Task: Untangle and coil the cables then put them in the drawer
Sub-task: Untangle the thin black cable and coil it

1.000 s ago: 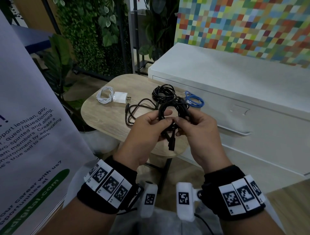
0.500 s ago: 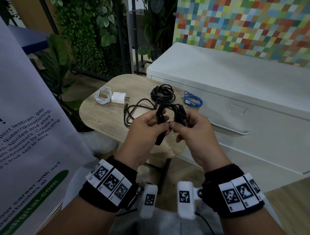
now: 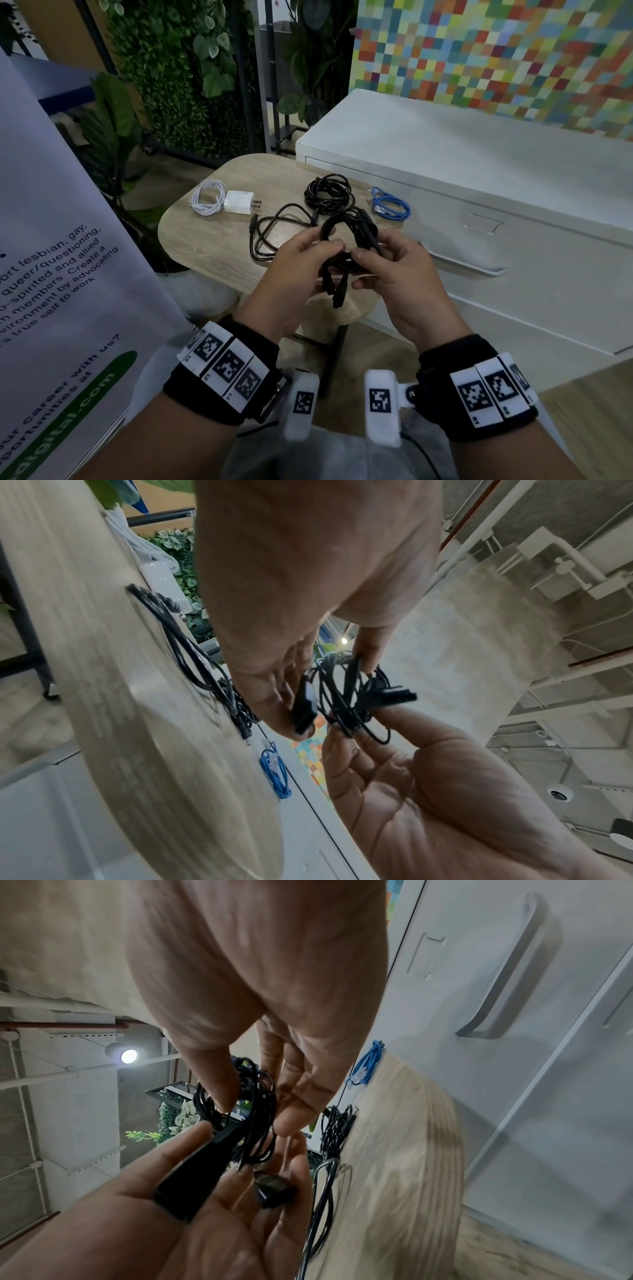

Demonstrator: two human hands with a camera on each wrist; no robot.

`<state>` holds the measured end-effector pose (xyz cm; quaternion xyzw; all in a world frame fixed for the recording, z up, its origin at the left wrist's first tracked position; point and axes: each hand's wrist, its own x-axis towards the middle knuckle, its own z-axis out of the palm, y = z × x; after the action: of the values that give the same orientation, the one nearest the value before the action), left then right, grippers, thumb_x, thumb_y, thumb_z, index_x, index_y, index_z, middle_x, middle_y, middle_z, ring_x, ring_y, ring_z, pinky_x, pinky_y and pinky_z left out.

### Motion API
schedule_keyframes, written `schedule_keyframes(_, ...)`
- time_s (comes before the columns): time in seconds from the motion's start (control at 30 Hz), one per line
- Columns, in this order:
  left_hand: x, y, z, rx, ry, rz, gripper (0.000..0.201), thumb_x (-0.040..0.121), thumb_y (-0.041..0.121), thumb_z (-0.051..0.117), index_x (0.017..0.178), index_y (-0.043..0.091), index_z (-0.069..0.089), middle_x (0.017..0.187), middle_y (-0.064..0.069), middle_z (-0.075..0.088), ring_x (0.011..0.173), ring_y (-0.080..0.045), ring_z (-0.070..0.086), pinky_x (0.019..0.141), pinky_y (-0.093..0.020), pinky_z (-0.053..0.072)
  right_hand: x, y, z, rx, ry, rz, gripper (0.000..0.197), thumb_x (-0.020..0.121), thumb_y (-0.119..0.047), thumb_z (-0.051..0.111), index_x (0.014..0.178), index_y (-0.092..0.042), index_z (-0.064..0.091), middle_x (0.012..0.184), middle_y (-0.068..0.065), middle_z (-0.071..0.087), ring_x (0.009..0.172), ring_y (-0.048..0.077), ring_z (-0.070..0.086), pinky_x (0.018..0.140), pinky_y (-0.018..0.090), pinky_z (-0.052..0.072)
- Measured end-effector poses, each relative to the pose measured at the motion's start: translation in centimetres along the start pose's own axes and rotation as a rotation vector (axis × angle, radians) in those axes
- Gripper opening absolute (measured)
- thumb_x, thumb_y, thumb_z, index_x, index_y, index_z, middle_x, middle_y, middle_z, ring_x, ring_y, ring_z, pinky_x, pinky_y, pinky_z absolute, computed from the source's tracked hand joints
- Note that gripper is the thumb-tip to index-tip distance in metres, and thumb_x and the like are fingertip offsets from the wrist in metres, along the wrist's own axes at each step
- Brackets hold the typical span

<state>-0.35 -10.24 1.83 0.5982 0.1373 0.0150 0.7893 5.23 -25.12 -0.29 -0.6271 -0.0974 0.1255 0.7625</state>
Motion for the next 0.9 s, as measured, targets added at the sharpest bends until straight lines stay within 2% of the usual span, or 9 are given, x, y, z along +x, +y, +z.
schedule_keyframes(0.07, 0.2, 0.0, 0.1, 0.013, 0.005, -0.020, 0.016, 0.102, 0.020, 0.059, 0.112, 0.022, 0.072, 0.107, -0.006, 0.078, 0.088, -0.018, 0.072, 0.075, -0.035, 0.055, 0.1, 0.2, -0.3, -0.006, -0.014, 0.011, 0.026, 0.094, 0.001, 0.067, 0.119, -0.007, 0.069, 0.104, 0.015, 0.077, 0.093, 0.033, 0.076, 0.067, 0.037, 0.055)
schedule_keyframes(0.17, 0.5, -0.3, 0.2, 0.009, 0.017, -0.051, 0.019, 0.103, 0.023, 0.058, 0.117, 0.020, 0.071, 0.112, -0.006, 0.077, 0.092, -0.024, 0.073, 0.074, -0.036, 0.057, 0.2, 0.6, -0.8, -0.007, -0.031, 0.028, 0.026, 0.096, -0.001, 0.063, 0.121, -0.006, 0.070, 0.113, 0.020, 0.075, 0.104, 0.045, 0.071, 0.083, 0.054, 0.055)
schedule_keyframes(0.3, 0.5, -0.5, 0.2, 0.013, 0.016, -0.064, 0.017, 0.102, 0.023, 0.059, 0.112, 0.023, 0.073, 0.105, -0.003, 0.079, 0.085, -0.020, 0.074, 0.069, -0.034, 0.054, 0.1, 0.9, -1.0, 0.001, -0.013, 0.050, 0.028, 0.096, 0.001, 0.064, 0.123, -0.004, 0.068, 0.113, 0.022, 0.075, 0.104, 0.049, 0.071, 0.089, 0.060, 0.055)
schedule_keyframes(0.33, 0.5, -0.5, 0.3, 0.017, 0.013, -0.064, 0.017, 0.102, 0.024, 0.059, 0.111, 0.024, 0.074, 0.100, 0.000, 0.079, 0.081, -0.017, 0.074, 0.067, -0.032, 0.052, 0.1, 0.9, -1.0, 0.002, -0.014, 0.054, 0.029, 0.095, 0.001, 0.065, 0.124, -0.004, 0.067, 0.113, 0.022, 0.075, 0.102, 0.049, 0.071, 0.086, 0.059, 0.055)
schedule_keyframes(0.4, 0.4, -0.6, 0.3, 0.022, 0.015, -0.071, 0.016, 0.102, 0.026, 0.060, 0.107, 0.025, 0.075, 0.093, 0.005, 0.078, 0.075, -0.013, 0.073, 0.066, -0.031, 0.050, 0.0, 0.9, -0.9, -0.011, -0.013, 0.057, 0.032, 0.095, 0.002, 0.066, 0.125, -0.006, 0.066, 0.110, 0.018, 0.076, 0.099, 0.046, 0.073, 0.074, 0.046, 0.057)
schedule_keyframes(0.5, 0.3, -0.9, 0.3, 0.014, 0.034, -0.086, 0.018, 0.102, 0.028, 0.059, 0.108, 0.024, 0.076, 0.095, 0.003, 0.078, 0.076, -0.015, 0.073, 0.071, -0.034, 0.051, -0.1, 0.8, -0.8, -0.029, -0.015, 0.057, 0.039, 0.093, 0.006, 0.066, 0.127, -0.012, 0.065, 0.105, 0.010, 0.078, 0.090, 0.032, 0.076, 0.063, 0.034, 0.056)
schedule_keyframes(0.6, 0.3, -1.0, 0.2, -0.024, 0.052, -0.095, 0.018, 0.103, 0.025, 0.058, 0.107, 0.020, 0.076, 0.098, -0.003, 0.078, 0.080, -0.022, 0.073, 0.069, -0.037, 0.054, -0.2, 0.7, -0.8, -0.033, -0.016, 0.063, 0.042, 0.093, 0.009, 0.063, 0.128, -0.013, 0.066, 0.098, 0.006, 0.078, 0.083, 0.024, 0.075, 0.061, 0.032, 0.056)
schedule_keyframes(0.73, 0.6, -1.4, 0.1, -0.035, 0.085, -0.076, 0.020, 0.104, 0.020, 0.057, 0.113, 0.017, 0.075, 0.097, -0.006, 0.077, 0.088, -0.031, 0.071, 0.081, -0.045, 0.051, -0.1, 0.8, -0.9, -0.035, 0.008, 0.063, 0.036, 0.098, 0.007, 0.057, 0.128, -0.010, 0.067, 0.094, 0.004, 0.078, 0.079, 0.022, 0.074, 0.062, 0.033, 0.056)
schedule_keyframes(0.9, 0.6, -1.3, 0.0, -0.007, 0.064, -0.069, 0.025, 0.107, 0.024, 0.052, 0.112, 0.017, 0.075, 0.096, -0.008, 0.078, 0.085, -0.028, 0.070, 0.082, -0.043, 0.055, -0.2, 0.8, -0.9, -0.022, 0.033, 0.076, 0.033, 0.099, 0.003, 0.057, 0.127, -0.012, 0.067, 0.095, 0.008, 0.079, 0.080, 0.019, 0.073, 0.058, 0.029, 0.052)
